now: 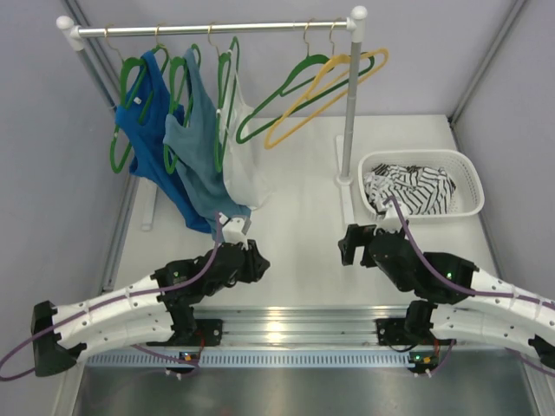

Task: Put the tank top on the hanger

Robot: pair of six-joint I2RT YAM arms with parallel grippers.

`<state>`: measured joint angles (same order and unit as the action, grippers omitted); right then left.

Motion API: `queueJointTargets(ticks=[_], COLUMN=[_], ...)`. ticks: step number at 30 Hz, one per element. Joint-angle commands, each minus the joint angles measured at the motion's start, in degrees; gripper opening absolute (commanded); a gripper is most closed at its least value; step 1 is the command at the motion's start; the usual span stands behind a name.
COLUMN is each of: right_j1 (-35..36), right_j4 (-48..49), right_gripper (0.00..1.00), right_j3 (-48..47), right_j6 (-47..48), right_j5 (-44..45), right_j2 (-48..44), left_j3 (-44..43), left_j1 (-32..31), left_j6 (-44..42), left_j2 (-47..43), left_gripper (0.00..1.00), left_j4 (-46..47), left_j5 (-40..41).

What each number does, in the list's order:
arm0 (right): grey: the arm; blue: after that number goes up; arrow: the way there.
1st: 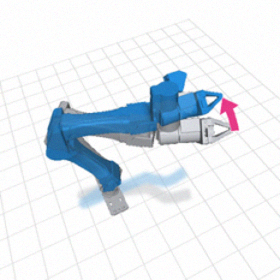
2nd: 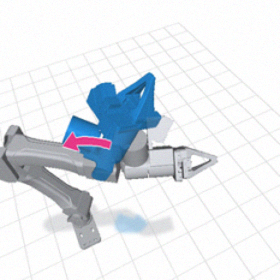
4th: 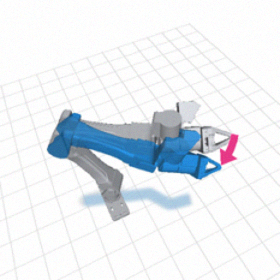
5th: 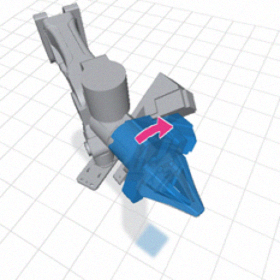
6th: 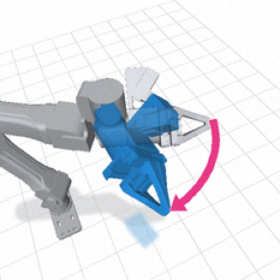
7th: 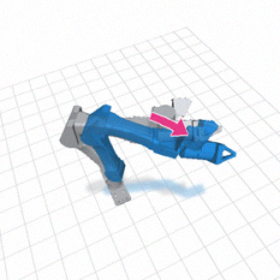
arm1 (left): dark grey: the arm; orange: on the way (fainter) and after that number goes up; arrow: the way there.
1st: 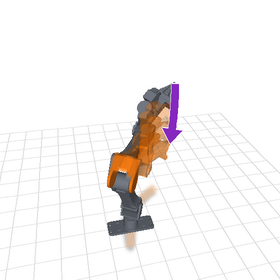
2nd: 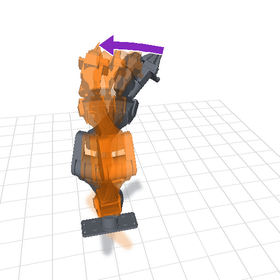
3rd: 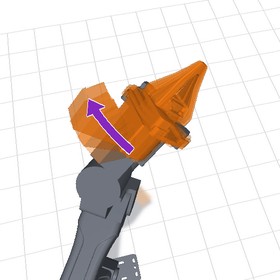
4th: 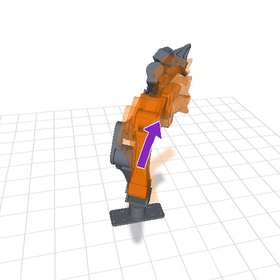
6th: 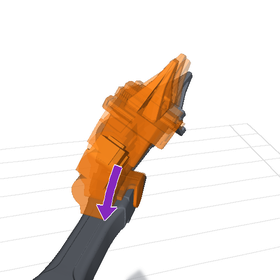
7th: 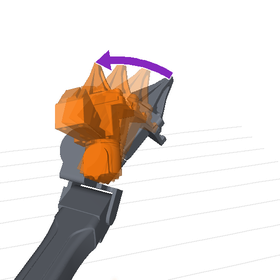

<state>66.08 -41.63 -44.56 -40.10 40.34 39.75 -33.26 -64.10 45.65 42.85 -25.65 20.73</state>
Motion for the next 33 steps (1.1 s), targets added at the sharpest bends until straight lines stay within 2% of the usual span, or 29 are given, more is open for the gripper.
queueJointTargets(ticks=[1, 8, 10, 11, 12, 14, 15, 17, 18, 21, 28, 29, 33], right_j1=[-0.5, -3.3, -9.5, -12.7, -20.8, -29.9, -38.1, -44.3, -48.6, -54.8, -60.5, -61.8, -70.6], right_j4=[0.3, -2.8, -2.4, -2.0, -0.2, 1.7, 2.2, 1.7, 1.4, 2.1, 1.8, 1.6, 6.5], right_gripper=[1.0, 1.0, 1.0, 1.0, 1.0, 1.0, 1.0, 1.0, 1.0, 1.0, 0.97, 0.97, 0.97], right_j3=[-3.7, -9.1, -10.5, -11.8, -12.1, -14.1, -15.5, -21.0, -22.8, -28.5, -36.1, -35.7, -29.4], right_j6=[-0.1, 1.8, 3.8, 6.6, 8.2, 12.2, 13.1, 14.0, 14.1, 13.8, 12.7, 11.9, 10.2], right_j5=[0.5, 0.9, -2.3, -8.0, -11.6, -22.7, -26.0, -29.6, -30.0, -30.3, -25.7, -23.5, -24.4], right_j2=[0.8, 7.3, 9.8, 10.4, 11.7, 13.7, 15.2, 21.6, 23.8, 32.0, 47.9, 48.4, 47.7], left_j3=[-2.8, -3.1, -3.6, -3.8, -4.3, -4.7, -4.8, -4.8, -4.9, -5.2, -4.3, -3.8, -2.4], left_j1=[-0.2, -0.2, -0.3, -0.2, -0.2, -0.2, -0.2, -0.2, -0.2, -0.2, -0.2, -0.2, -0.3], left_j6=[-1.2, -2.1, -2.8, -3.1, -3.4, -3.8, -4.2, -5.0, -5.2, -5.7, -5.0, -4.9, -4.3], left_j2=[-1.2, -1.7, -1.3, -1.0, -0.9, -0.1, 0.0, 0.5, 0.6, 1.5, 2.3, 2.2, 1.0], left_gripper=[0.34, 0.34, 0.34, 0.34, 0.34, 0.34, 0.34, 0.34, 0.34, 0.34, 0.34, 0.34, 0.34], left_j4=[2.4, 2.4, 2.4, 2.4, 2.4, 2.8, 3.0, 3.5, 3.9, 4.8, 5.6, 6.0, 7.1], left_j5=[-0.4, -1.7, -2.2, -2.3, -2.8, -3.4, -3.9, -4.7, -5.1, -6.7, -9.5, -9.7, -10.6])
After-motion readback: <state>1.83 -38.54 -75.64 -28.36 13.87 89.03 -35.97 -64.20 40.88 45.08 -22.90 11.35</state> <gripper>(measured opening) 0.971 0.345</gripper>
